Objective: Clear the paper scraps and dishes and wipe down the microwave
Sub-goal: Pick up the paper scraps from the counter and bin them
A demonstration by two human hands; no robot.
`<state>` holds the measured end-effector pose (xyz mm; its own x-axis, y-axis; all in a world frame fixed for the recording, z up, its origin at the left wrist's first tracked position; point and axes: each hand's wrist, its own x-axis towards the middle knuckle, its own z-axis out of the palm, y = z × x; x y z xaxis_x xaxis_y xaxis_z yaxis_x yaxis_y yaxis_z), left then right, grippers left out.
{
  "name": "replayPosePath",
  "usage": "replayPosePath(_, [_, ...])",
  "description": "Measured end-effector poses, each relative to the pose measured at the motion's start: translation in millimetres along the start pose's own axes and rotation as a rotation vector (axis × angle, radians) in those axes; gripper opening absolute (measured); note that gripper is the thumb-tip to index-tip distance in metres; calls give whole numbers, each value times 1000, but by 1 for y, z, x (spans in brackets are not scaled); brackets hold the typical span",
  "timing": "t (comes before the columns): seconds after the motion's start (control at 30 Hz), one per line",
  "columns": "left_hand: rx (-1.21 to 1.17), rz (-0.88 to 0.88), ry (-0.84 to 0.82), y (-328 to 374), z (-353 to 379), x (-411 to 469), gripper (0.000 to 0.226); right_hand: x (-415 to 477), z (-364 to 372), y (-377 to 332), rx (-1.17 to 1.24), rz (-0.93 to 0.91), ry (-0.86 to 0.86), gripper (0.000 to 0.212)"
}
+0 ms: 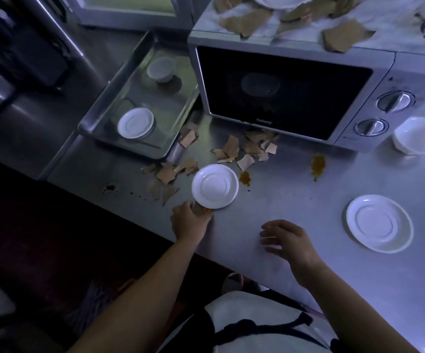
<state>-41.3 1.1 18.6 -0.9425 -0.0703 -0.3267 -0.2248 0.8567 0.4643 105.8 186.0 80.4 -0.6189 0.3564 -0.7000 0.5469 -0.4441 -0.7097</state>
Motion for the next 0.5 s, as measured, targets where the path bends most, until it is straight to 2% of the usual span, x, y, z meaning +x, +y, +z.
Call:
replayPosePath(0.1, [21, -36, 31, 10, 8, -1, 47, 11, -1, 6, 0, 36, -52, 13])
replayPosePath(0.2, [-29, -154, 44, 10, 16, -1, 36, 22, -1, 10, -16, 73, -90, 12])
replayPosePath(0.3, [-115, -153, 26, 1, 17, 1, 25, 34, 3, 9, -51, 94, -121, 13])
replayPosePath(0.4, [-188, -184, 9, -13, 12, 6, 34, 41, 9, 4, -78, 96, -132, 13])
replayPosePath(0.5, [-318, -211, -16, -20, 4, 12, 33, 42, 18, -5, -94, 87, -135, 13])
